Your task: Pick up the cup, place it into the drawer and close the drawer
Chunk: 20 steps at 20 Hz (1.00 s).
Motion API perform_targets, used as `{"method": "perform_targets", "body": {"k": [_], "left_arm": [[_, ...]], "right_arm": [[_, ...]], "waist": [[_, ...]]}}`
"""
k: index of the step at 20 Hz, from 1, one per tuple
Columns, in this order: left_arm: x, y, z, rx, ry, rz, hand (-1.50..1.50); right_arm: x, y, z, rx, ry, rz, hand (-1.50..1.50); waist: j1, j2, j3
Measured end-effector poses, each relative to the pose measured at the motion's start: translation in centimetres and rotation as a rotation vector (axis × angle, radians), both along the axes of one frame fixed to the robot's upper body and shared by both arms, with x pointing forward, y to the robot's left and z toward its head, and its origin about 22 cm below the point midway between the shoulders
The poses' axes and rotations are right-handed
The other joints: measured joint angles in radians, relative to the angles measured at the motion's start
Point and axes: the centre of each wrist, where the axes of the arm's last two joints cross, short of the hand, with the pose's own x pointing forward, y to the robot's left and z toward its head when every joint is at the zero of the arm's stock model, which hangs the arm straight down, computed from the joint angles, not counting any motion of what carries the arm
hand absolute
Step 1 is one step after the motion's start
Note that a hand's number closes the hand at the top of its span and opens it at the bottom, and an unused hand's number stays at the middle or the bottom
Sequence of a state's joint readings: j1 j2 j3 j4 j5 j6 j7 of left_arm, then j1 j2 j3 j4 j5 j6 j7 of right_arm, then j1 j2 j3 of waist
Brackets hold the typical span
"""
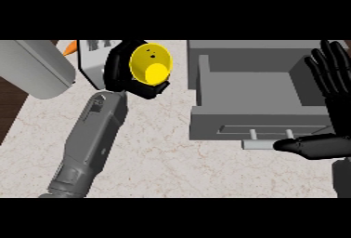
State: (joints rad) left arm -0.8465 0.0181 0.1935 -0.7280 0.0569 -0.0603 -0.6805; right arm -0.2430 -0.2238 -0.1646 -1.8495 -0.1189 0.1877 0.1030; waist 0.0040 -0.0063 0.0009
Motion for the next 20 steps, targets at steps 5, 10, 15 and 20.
{"method": "perform_targets", "body": {"k": [5,10,15,20], "left_arm": [[1.2,-4.3,5.8,0.041,0.001,-0.018,1.50],[1.9,-8.2,10.3,0.090,0.042,0.006,1.50],[2.3,-11.0,11.9,0.168,0.137,0.040,1.50],[2.7,-12.1,11.0,0.252,0.225,0.085,1.50]], "right_arm": [[1.0,0.0,-0.1,-0.005,-0.003,0.001,-1.50],[1.1,0.2,0.3,0.000,-0.011,0.008,-1.50],[1.1,0.4,0.3,0.005,-0.018,0.027,-1.50],[1.5,0.8,0.5,0.004,-0.028,0.057,-1.50]], "waist": [[-0.009,0.004,0.000],[-0.028,0.008,0.000],[-0.048,0.013,0.000],[-0.082,0.023,0.001]]}}
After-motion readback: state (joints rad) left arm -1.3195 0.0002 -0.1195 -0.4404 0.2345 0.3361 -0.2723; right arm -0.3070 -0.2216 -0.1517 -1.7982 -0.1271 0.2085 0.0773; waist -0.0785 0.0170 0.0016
